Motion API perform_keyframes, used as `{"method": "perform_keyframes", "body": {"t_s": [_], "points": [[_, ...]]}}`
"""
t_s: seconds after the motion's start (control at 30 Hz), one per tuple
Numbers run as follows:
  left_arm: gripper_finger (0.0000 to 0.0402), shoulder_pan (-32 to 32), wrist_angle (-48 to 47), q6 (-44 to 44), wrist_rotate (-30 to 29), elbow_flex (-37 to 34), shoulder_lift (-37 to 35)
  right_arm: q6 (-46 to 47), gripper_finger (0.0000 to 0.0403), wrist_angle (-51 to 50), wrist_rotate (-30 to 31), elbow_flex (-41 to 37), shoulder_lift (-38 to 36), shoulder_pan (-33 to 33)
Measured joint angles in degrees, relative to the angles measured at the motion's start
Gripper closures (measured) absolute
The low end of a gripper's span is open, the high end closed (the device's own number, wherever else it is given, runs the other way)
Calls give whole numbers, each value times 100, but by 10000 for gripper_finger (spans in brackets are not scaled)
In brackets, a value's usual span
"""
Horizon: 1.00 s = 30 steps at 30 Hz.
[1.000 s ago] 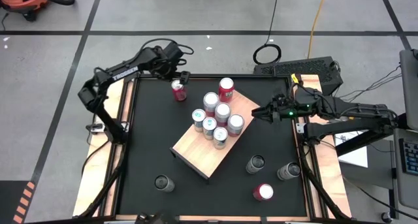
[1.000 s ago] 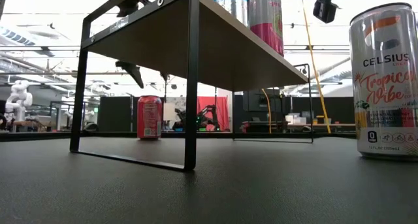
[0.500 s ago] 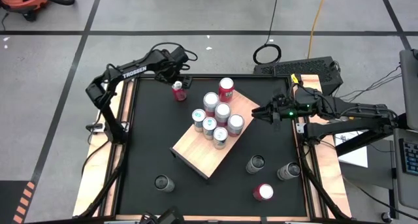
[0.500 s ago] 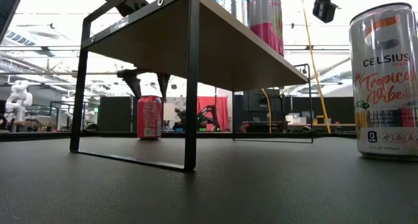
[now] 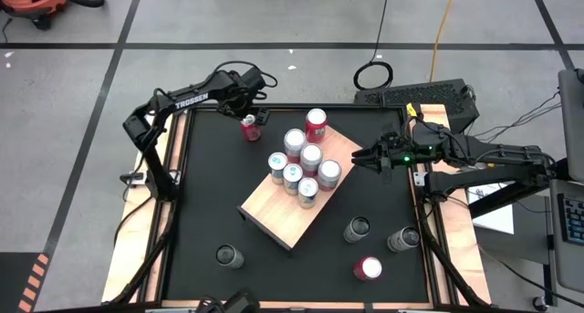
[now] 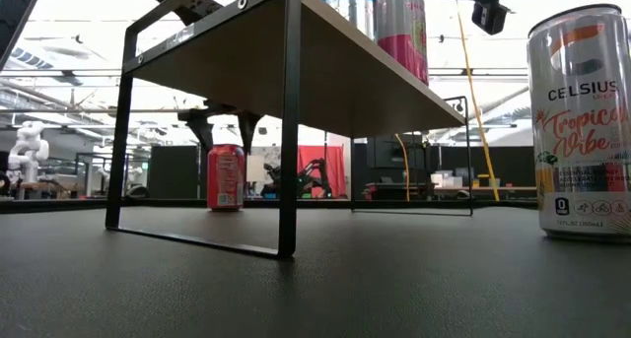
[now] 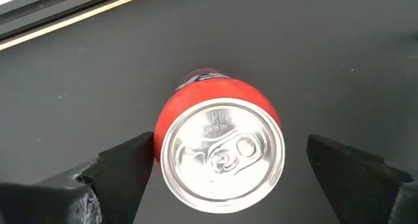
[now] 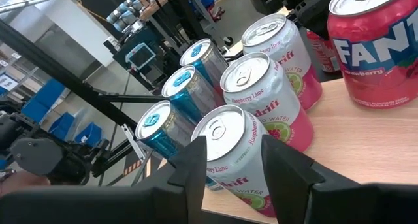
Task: Place canned beverage on shelf
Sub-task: Put the top red soda can on the shelf aligned with the red soda can
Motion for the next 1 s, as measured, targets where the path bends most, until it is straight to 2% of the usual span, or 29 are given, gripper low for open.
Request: {"method": "perform_keyframes", "body": {"t_s": [0.17, 0.5, 0.73, 1.0], "points": [[14, -1, 24, -4, -51, 0, 5, 0, 277, -2, 0, 0, 0, 0], [58, -1, -70, 2, -71, 0, 7, -65, 277, -7, 4, 0, 0, 0], [57, -1, -68, 2, -77, 0, 9, -127, 277, -9, 4, 0, 0, 0], [35, 1, -20, 157, -87, 0, 14, -151, 277, -9, 4, 0, 0, 0]]}}
